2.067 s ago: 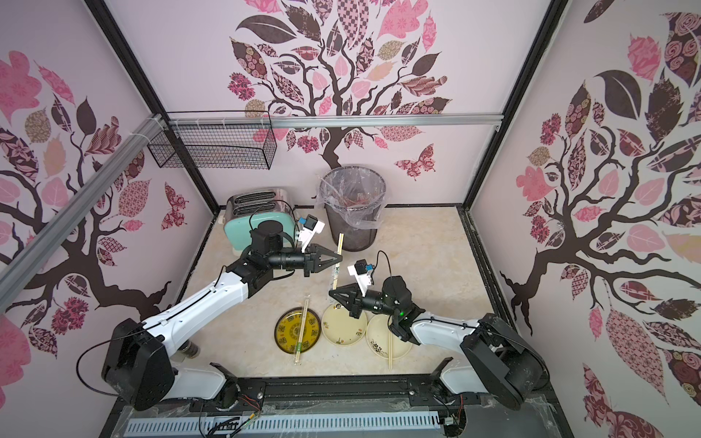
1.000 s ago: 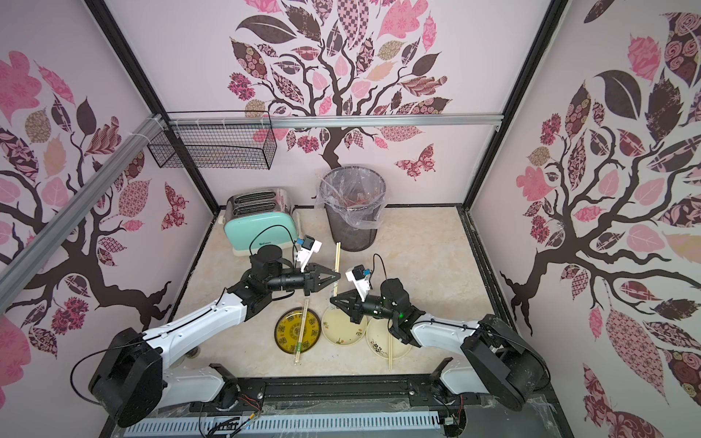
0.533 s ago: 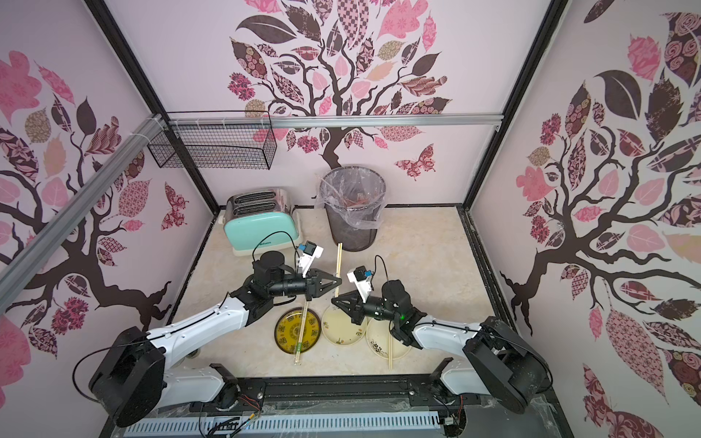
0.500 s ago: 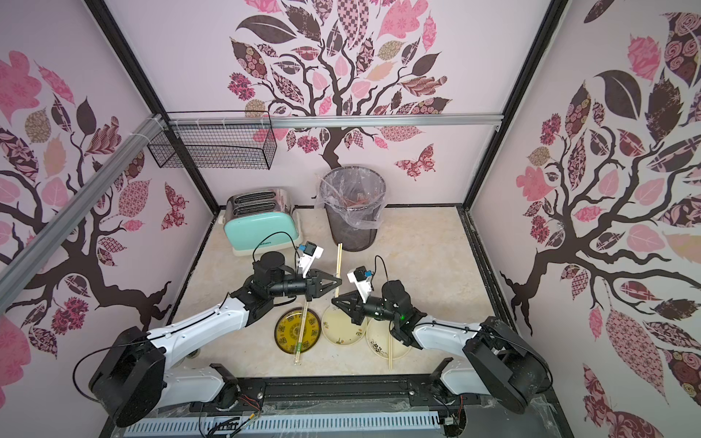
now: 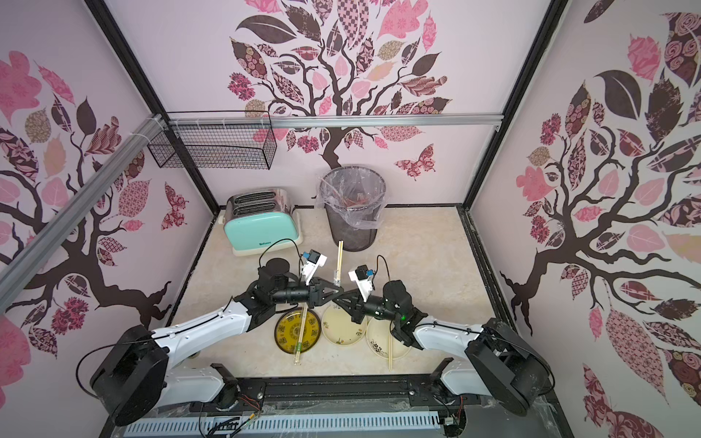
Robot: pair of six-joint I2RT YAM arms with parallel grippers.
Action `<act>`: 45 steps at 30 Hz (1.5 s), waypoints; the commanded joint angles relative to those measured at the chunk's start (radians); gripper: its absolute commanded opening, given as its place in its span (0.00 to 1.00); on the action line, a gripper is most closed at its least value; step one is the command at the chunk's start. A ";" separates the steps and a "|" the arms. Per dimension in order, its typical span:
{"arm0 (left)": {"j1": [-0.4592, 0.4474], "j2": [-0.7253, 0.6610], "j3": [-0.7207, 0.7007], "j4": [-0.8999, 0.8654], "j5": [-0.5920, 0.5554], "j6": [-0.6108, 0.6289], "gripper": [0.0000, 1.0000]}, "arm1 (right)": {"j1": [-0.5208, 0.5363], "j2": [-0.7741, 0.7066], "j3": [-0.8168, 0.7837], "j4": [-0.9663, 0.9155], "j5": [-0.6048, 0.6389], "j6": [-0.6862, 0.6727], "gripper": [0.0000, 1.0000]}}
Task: Remove the packaging of disposable chopsticks
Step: Remove the packet bag from the disposable chopsticks.
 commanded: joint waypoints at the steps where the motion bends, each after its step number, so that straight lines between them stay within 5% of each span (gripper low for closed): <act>1: -0.026 -0.042 0.046 -0.110 0.029 0.018 0.26 | -0.018 0.001 0.051 0.082 0.066 -0.003 0.00; 11: 0.023 -0.059 0.264 -0.238 -0.049 0.095 0.56 | -0.018 0.016 0.057 0.086 0.048 -0.001 0.00; 18: 0.065 -0.009 0.342 -0.248 -0.042 0.104 0.59 | -0.018 0.011 0.055 0.086 0.046 -0.003 0.00; 21: 0.070 0.012 0.368 -0.260 -0.044 0.111 0.53 | -0.018 0.011 0.055 0.086 0.046 -0.001 0.00; 30: 0.070 0.042 0.371 -0.310 -0.037 0.155 0.13 | -0.018 0.005 0.053 0.091 0.054 0.005 0.00; 45: 0.017 0.022 0.263 -0.315 -0.022 0.152 0.14 | -0.018 -0.019 0.041 0.089 0.084 0.004 0.00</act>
